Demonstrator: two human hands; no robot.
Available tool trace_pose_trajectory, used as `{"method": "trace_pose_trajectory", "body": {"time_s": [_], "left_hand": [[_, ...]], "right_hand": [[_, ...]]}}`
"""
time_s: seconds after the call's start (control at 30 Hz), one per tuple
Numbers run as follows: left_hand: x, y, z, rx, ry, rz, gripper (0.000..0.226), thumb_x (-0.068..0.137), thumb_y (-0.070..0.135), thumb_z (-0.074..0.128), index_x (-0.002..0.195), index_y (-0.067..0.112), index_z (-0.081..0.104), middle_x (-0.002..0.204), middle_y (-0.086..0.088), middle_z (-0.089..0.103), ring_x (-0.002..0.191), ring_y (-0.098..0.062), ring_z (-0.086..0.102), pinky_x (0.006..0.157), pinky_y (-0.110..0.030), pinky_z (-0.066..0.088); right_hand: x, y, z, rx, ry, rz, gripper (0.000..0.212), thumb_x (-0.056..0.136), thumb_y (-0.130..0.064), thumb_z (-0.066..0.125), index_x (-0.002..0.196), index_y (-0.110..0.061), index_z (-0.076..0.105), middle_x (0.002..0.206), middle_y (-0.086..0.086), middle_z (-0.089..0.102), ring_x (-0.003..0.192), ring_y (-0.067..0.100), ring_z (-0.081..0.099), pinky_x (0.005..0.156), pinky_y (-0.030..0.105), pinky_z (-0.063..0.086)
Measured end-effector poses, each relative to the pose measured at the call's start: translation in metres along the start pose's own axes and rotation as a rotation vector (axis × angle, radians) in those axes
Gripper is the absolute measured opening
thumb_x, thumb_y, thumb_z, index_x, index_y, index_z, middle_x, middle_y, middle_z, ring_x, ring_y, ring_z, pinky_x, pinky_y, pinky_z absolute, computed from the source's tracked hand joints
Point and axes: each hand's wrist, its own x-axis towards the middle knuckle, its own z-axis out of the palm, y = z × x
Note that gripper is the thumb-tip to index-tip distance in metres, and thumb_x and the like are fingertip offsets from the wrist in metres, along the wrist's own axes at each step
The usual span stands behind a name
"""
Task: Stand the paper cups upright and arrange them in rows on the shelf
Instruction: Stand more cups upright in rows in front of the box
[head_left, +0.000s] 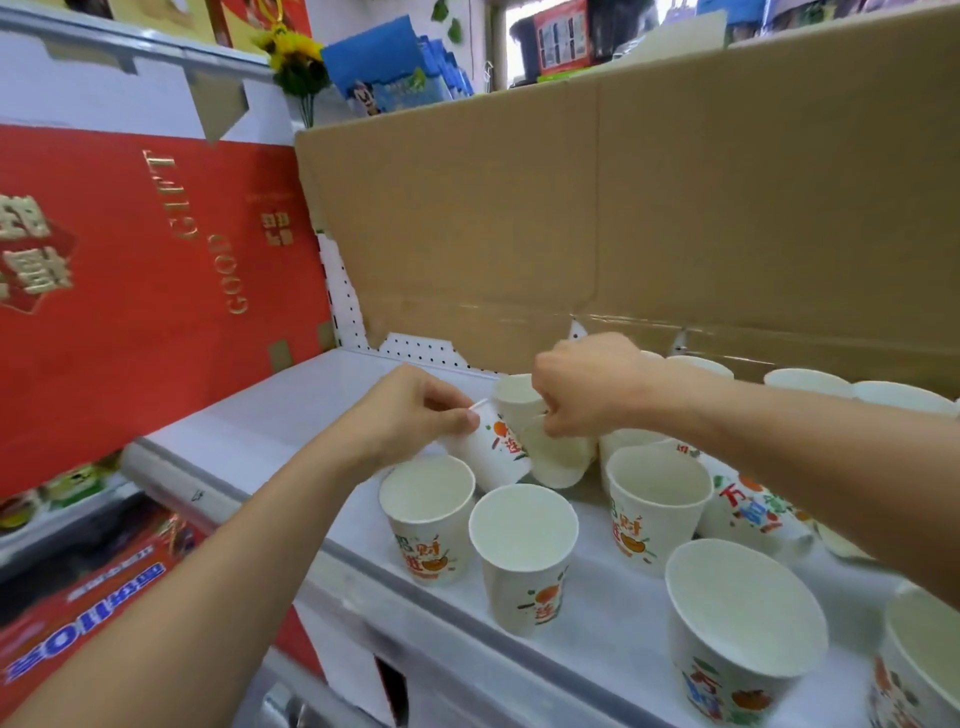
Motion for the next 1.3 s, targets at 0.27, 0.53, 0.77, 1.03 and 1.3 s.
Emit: {"method": "trace_pose_trajectory", "body": {"time_s": [0.27, 0.53, 0.77, 1.03, 1.3], "left_hand": [[0.017, -0.027, -0.014, 0.690, 0.204, 0.472, 0.012, 0.085, 0.034, 0.070, 0.095, 0.035, 0.076, 0.084, 0.012, 0.070, 0.084, -0.016, 0.057, 0.085, -0.039, 0.038], [0.035, -0.028, -0.027, 0.558, 0.105, 0.548, 0.036, 0.089, 0.059, 0.045, 0.098, 0.037, 0.071, 0.093, 0.017, 0.067, 0.091, -0.005, 0.056, 0.088, -0.037, 0.041], [0.076, 0.004, 0.000, 0.701, -0.136, 0.642, 0.023, 0.093, 0.034, 0.059, 0.114, 0.041, 0.066, 0.116, 0.022, 0.063, 0.112, -0.003, 0.049, 0.090, -0.029, 0.027], [0.096, -0.005, -0.009, 1.025, -0.240, 0.645, 0.019, 0.091, 0.034, 0.059, 0.107, 0.033, 0.069, 0.105, 0.014, 0.068, 0.103, -0.013, 0.055, 0.098, -0.027, 0.028], [0.126, 0.021, -0.015, 0.264, -0.228, 0.382, 0.008, 0.088, 0.042, 0.063, 0.089, 0.035, 0.068, 0.081, 0.021, 0.067, 0.076, 0.004, 0.061, 0.067, -0.012, 0.044]], "right_hand": [[0.009, 0.028, 0.003, 0.453, -0.071, 0.137, 0.029, 0.080, -0.017, 0.062, 0.054, -0.011, 0.051, 0.052, 0.002, 0.048, 0.049, 0.019, 0.042, 0.048, 0.026, 0.031], [0.017, 0.043, 0.002, 0.599, -0.037, 0.241, 0.042, 0.089, -0.032, 0.061, 0.054, -0.009, 0.057, 0.059, 0.013, 0.057, 0.049, 0.018, 0.040, 0.049, 0.027, 0.032], [0.001, 0.090, -0.005, 0.524, -0.151, 0.407, 0.018, 0.089, -0.033, 0.062, 0.086, -0.019, 0.073, 0.085, 0.000, 0.072, 0.073, 0.018, 0.064, 0.068, 0.034, 0.053], [-0.006, 0.099, 0.012, 0.529, -0.234, 0.389, 0.017, 0.089, -0.035, 0.063, 0.103, -0.029, 0.071, 0.096, -0.015, 0.066, 0.088, 0.007, 0.062, 0.085, 0.031, 0.052], [0.034, 0.099, 0.021, 0.504, -0.083, 0.256, 0.018, 0.090, -0.025, 0.062, 0.105, -0.025, 0.071, 0.098, -0.013, 0.067, 0.091, 0.006, 0.062, 0.084, 0.030, 0.051]]}}
